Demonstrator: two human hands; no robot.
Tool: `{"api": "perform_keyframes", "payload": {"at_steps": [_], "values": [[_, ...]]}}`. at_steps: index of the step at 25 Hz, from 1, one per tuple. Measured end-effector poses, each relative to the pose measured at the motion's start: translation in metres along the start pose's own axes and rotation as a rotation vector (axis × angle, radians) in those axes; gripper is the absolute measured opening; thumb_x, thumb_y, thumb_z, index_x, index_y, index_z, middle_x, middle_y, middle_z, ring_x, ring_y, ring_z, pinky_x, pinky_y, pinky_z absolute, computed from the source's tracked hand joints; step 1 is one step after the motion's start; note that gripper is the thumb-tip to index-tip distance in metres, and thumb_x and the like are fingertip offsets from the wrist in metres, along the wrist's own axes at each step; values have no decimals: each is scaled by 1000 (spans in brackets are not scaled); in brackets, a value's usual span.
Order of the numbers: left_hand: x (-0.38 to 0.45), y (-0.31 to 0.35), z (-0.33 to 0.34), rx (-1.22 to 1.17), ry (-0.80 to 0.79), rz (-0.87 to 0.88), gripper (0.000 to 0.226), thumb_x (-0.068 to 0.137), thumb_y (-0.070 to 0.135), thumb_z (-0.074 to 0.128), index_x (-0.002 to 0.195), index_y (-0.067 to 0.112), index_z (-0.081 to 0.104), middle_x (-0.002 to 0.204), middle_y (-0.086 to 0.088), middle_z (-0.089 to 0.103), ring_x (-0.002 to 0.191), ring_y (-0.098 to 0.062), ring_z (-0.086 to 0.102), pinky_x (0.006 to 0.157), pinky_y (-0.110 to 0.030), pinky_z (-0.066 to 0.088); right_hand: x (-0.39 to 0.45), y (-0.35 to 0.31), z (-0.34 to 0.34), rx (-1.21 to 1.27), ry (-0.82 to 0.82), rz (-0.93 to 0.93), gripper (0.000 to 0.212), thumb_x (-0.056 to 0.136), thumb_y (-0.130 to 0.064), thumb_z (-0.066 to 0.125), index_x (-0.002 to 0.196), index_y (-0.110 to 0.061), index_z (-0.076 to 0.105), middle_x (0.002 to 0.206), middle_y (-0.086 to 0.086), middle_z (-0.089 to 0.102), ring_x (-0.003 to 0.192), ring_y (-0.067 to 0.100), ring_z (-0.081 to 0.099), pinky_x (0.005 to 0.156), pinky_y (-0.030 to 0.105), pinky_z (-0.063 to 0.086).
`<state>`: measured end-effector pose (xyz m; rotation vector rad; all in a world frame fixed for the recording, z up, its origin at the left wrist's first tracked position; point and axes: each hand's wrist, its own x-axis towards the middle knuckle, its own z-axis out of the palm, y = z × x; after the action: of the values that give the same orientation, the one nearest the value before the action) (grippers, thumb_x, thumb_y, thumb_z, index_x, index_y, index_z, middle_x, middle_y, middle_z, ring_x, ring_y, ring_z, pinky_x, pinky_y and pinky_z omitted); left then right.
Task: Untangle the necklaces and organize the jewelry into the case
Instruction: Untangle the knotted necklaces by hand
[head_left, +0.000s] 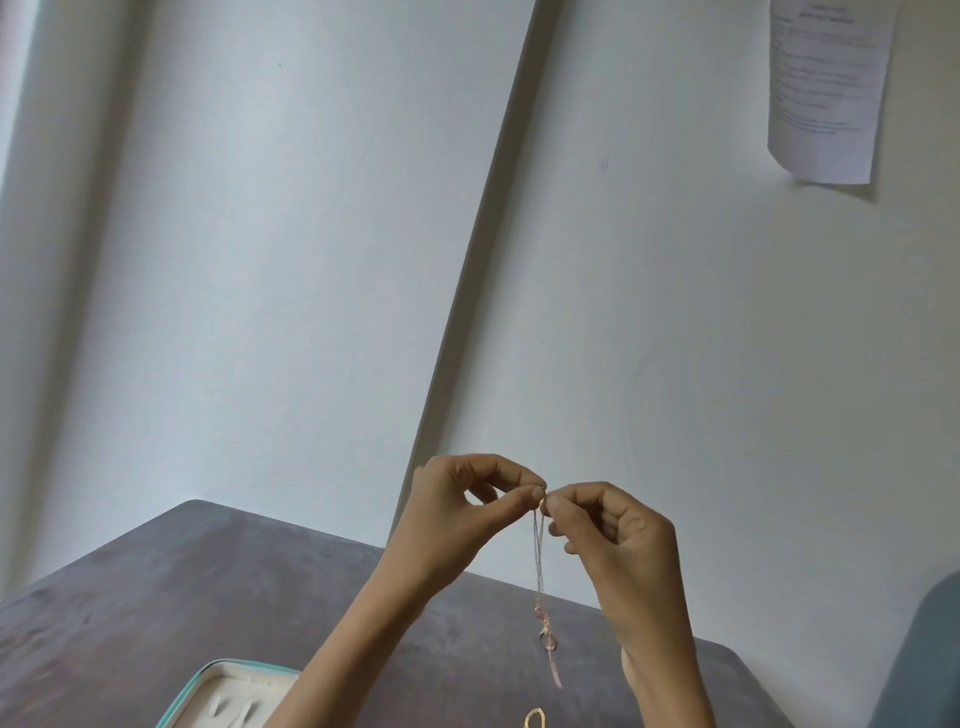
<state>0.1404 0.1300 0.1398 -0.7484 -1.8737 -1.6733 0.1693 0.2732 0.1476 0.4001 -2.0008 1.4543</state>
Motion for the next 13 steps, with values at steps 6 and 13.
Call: {"api": "perform_keyframes", "payload": {"at_steps": [6,13], "values": [[2,-4,0,84,-8,43,18,73,56,59,80,43,70,80,23,70,74,0,55,93,-53,41,-1,-3,-3,103,-129,115,4,77,-21,72,75,-17,72,69,-3,70,66,7,62,61,16,51],[4,-8,0,168,-81,60,18,76,55,56,80,42,68,80,21,70,76,-8,61,92,-56,40,0,3,2,89,-116,130,13,83,-10,65,71,-10,69,64,-3,66,61,3,58,58,12,47]]}}
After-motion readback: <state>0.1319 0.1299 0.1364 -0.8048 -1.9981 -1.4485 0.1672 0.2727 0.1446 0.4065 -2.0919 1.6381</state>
